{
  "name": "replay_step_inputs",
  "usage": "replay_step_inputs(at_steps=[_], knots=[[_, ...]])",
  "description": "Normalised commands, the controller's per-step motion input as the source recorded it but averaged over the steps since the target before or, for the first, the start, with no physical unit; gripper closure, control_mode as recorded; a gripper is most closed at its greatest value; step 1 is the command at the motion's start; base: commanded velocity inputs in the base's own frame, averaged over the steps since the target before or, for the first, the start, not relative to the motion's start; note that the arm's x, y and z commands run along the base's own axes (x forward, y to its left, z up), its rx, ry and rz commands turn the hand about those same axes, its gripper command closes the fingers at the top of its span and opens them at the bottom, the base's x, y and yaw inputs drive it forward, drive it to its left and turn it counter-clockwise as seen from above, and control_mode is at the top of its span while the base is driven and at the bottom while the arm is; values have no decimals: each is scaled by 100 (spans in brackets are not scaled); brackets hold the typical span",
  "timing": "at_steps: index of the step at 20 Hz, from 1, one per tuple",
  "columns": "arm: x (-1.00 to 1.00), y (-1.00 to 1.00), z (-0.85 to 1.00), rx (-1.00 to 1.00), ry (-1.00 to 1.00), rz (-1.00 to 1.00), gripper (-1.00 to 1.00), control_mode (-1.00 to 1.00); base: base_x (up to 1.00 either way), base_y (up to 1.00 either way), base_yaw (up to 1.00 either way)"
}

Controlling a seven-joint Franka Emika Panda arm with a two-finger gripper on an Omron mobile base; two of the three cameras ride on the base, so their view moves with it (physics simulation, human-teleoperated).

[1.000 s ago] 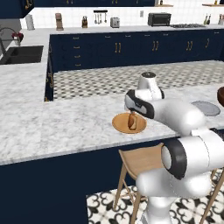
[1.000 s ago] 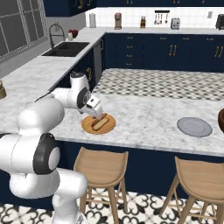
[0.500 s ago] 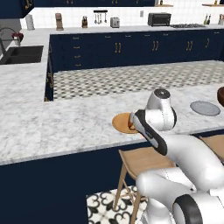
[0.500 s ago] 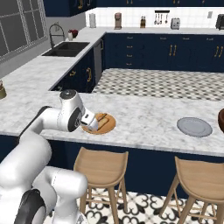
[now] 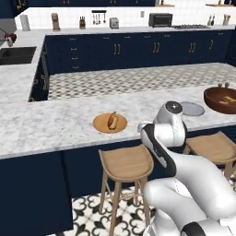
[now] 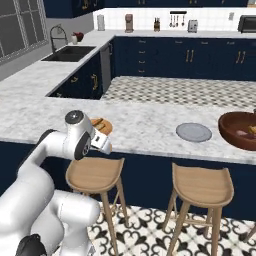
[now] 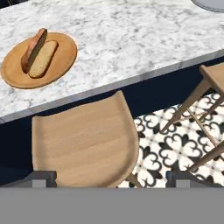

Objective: Place one bun and one sausage from the bowl on each plate.

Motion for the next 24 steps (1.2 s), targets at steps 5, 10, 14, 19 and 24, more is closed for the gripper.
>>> replay_step_inputs(at_steps=[5, 10, 14, 19, 24], knots=[[0, 0, 0, 0, 0, 0, -100, 100, -17, -100, 0], [0, 0, 0, 0, 0, 0, -100, 100, 0, -100, 0], [0, 0, 0, 0, 0, 0, -100, 100, 1, -100, 0], [0, 0, 0, 0, 0, 0, -100, 100, 24, -100, 2], [0, 0, 0, 0, 0, 0, -100, 100, 48, -90, 28]])
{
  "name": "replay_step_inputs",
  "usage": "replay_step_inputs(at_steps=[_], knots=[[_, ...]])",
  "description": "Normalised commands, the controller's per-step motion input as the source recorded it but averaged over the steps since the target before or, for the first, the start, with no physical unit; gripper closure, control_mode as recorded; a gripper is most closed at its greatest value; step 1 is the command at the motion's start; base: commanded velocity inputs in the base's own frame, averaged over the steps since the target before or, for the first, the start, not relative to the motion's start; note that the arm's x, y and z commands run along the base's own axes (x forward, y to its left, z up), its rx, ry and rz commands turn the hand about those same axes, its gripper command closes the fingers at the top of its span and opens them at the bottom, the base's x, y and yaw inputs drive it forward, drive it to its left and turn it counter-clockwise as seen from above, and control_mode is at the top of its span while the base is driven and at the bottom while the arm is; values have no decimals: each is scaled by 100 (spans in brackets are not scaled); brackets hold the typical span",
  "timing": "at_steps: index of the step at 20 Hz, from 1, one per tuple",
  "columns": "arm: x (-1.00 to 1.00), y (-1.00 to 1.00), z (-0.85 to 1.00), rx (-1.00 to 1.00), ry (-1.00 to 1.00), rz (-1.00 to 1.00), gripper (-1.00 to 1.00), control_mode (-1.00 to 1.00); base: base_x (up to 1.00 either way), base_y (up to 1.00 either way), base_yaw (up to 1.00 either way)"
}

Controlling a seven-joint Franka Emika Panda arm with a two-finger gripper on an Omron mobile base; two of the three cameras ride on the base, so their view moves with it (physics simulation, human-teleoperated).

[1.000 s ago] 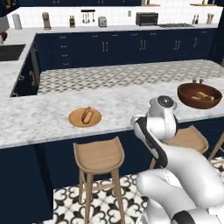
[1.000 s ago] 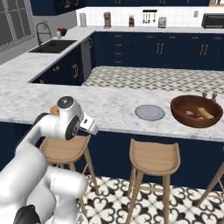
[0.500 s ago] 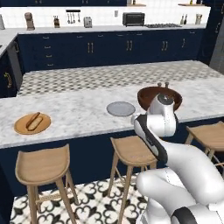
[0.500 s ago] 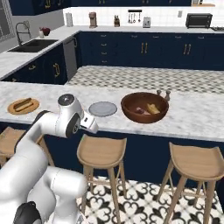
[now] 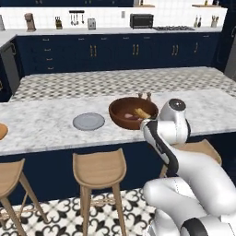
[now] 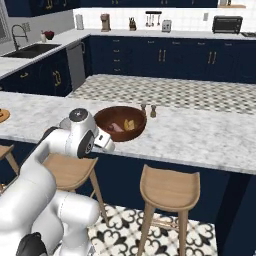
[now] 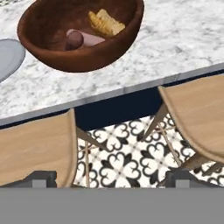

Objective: Place one bun and one sausage from the bowl on each plate.

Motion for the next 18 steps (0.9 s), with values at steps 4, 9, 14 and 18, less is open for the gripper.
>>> replay_step_inputs(at_steps=[4, 9, 14, 18], knots=[[0, 0, 0, 0, 0, 0, -100, 100, 77, -36, 23], [0, 0, 0, 0, 0, 0, -100, 100, 99, -34, 16], [80, -64, 64, 3, 3, 5, -100, -100, 18, -16, 2], [100, -53, 42, 0, 22, 3, -100, -100, 0, 0, 0]])
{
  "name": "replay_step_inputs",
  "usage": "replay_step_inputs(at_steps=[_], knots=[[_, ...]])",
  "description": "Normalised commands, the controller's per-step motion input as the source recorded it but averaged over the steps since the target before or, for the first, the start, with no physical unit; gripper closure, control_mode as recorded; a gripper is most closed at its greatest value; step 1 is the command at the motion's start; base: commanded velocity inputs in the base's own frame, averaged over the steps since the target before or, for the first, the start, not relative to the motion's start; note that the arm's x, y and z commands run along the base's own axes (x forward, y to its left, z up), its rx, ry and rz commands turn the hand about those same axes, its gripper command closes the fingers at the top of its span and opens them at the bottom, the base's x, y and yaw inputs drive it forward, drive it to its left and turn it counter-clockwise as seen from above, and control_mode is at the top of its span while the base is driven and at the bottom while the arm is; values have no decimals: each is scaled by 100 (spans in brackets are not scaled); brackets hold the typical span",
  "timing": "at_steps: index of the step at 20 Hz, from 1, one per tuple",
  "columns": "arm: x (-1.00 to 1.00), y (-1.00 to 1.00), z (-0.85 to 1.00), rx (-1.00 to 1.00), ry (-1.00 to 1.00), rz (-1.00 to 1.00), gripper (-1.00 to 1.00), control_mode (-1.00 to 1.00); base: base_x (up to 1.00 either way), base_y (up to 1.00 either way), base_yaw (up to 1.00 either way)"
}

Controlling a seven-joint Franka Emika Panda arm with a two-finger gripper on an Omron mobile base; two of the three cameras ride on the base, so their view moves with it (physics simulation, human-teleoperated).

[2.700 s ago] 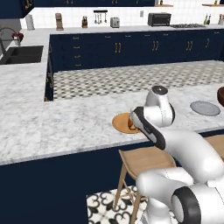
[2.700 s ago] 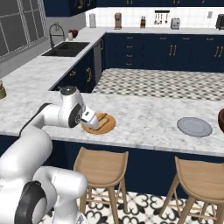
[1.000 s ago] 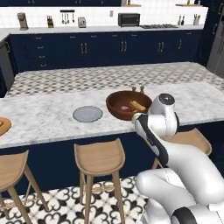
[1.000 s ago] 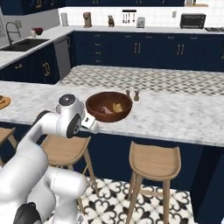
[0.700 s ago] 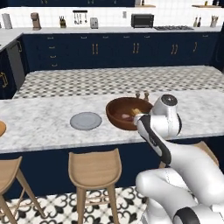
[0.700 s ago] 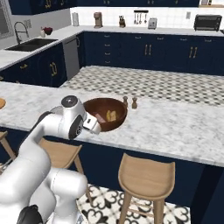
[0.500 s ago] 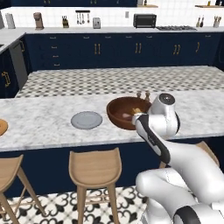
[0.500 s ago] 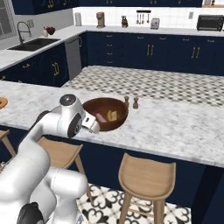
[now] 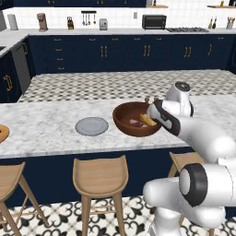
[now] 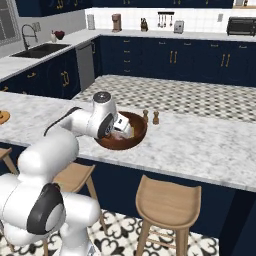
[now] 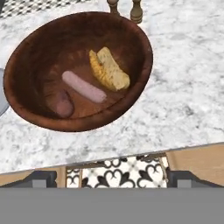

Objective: Place one bun and one sausage from the bowl on each plate.

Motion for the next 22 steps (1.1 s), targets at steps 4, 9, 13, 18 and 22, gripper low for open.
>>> replay_step_inputs(at_steps=[4, 9, 13, 18, 22], knots=[[100, -5, -35, -5, 16, 10, -100, -100, 0, 0, 0], [100, 0, -81, -11, 9, 12, -100, -100, 0, 0, 0], [79, 0, -46, -9, 6, 13, -100, -100, 0, 0, 0], [50, -12, -48, -11, 8, 3, -100, -100, 0, 0, 0], [39, 0, -34, -11, 7, 0, -100, -100, 0, 0, 0]])
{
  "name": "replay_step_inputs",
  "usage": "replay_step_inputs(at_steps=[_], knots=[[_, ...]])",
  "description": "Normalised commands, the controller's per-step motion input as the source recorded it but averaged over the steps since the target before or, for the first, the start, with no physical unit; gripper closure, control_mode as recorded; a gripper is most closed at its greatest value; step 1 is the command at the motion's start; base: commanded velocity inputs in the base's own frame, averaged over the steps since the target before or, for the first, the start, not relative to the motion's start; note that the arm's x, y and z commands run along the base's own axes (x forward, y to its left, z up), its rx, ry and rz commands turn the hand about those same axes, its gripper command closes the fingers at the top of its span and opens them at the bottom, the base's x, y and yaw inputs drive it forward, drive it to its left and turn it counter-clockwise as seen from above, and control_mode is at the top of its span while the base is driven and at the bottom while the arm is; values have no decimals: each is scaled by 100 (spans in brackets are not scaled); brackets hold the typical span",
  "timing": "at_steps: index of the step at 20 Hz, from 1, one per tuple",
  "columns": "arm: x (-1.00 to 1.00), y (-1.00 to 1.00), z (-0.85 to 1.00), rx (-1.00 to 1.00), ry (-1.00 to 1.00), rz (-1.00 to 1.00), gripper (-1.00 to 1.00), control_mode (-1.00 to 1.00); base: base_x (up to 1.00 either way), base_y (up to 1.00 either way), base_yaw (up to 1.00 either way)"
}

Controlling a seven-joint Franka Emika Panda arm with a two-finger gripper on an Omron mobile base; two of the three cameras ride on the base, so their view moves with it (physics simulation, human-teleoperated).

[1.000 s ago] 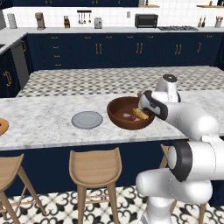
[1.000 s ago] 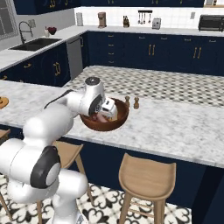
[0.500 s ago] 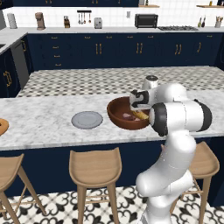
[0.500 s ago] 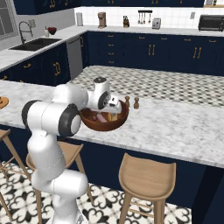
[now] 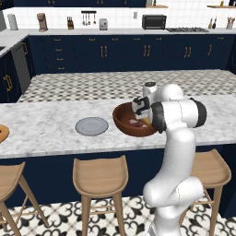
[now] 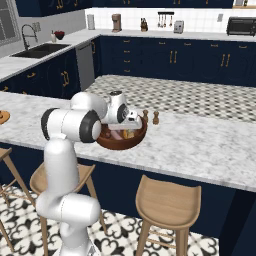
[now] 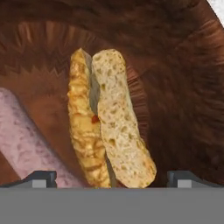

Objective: Place one bun and one sausage from the bowl on each plate.

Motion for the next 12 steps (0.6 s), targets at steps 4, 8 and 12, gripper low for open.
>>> replay_step_inputs(at_steps=[4, 8, 12], knots=[[9, 0, -43, -12, 14, 0, -100, -100, 0, 0, 0], [6, -12, -39, -3, 7, 0, 100, -100, 0, 0, 0], [10, -7, -13, 0, 0, 0, 100, -100, 0, 0, 0]])
